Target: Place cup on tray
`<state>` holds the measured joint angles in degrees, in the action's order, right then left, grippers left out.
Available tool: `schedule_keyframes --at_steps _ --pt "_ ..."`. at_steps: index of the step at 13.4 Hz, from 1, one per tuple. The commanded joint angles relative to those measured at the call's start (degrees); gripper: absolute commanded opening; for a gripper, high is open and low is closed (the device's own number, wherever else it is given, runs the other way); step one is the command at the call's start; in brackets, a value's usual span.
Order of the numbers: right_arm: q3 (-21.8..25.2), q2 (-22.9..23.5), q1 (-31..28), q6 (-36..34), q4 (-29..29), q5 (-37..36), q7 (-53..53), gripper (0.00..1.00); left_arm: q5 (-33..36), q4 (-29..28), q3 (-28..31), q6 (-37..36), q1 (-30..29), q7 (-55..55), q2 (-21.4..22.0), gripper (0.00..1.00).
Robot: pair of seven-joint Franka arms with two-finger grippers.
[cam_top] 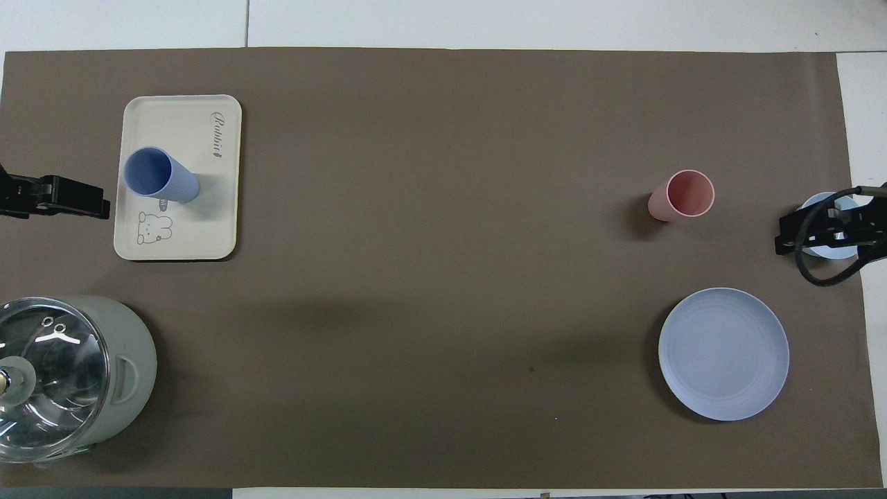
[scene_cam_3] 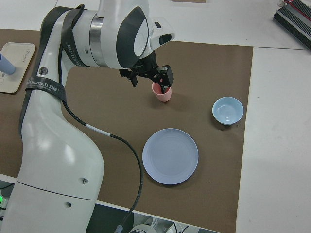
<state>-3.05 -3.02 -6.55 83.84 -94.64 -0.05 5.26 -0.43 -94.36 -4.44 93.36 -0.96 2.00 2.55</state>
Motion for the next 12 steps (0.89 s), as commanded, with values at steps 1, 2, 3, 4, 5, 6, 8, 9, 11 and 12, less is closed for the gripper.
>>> schedule_keyframes --at_steps 1,2,3,4,5,6,8,9,11,12 --pt "3.13 -0.41 -0.31 1.94 -0.99 -0.48 -2.53 1.00 -0.89 -0.82 0.13 -0.90 -0.27 0.73 1.23 1.00" --pt "3.23 -0.49 -0.31 2.03 -0.99 -0.48 -2.70 1.00 -0.89 -0.82 0.13 -0.90 -0.27 0.81 1.32 1.00" --pt "2.97 -0.41 -0.31 2.03 -1.16 -0.57 -2.71 1.00 -0.89 -0.91 0.13 -0.90 -0.27 0.73 1.23 1.00" --pt "2.79 -0.41 -0.31 2.03 -1.16 -0.65 -2.71 1.00 -0.89 -0.82 0.13 -0.90 -0.27 0.73 1.23 1.00" --pt "2.79 -0.41 -0.31 2.03 -1.16 -0.66 -3.40 1.00 -0.89 -0.82 0.13 -0.90 -0.27 0.81 1.23 1.00" --pt "2.96 -0.41 -0.31 2.03 -1.25 -0.66 -5.15 1.00 -0.89 -0.82 0.13 -0.90 -0.27 0.81 1.23 1.00" --pt "2.88 -0.32 -0.31 2.03 -1.25 -0.66 -5.96 1.00 -0.89 -0.82 0.13 -0.90 -0.27 0.73 1.23 1.00" --pt "2.96 -0.32 -0.31 2.12 -1.25 -0.57 -6.22 1.00 -0.89 -0.91 0.13 -0.90 -0.27 0.73 1.23 1.00" --pt "3.75 -0.41 -0.40 3.43 -1.34 -0.57 -6.75 1.00 -0.89 -0.82 0.13 -0.90 -0.27 0.73 1.23 1.00" --pt "3.58 -0.32 -0.48 3.09 -1.25 -0.57 -6.40 1.00 -0.89 -0.82 0.13 -0.90 -0.27 0.73 1.23 1.00"
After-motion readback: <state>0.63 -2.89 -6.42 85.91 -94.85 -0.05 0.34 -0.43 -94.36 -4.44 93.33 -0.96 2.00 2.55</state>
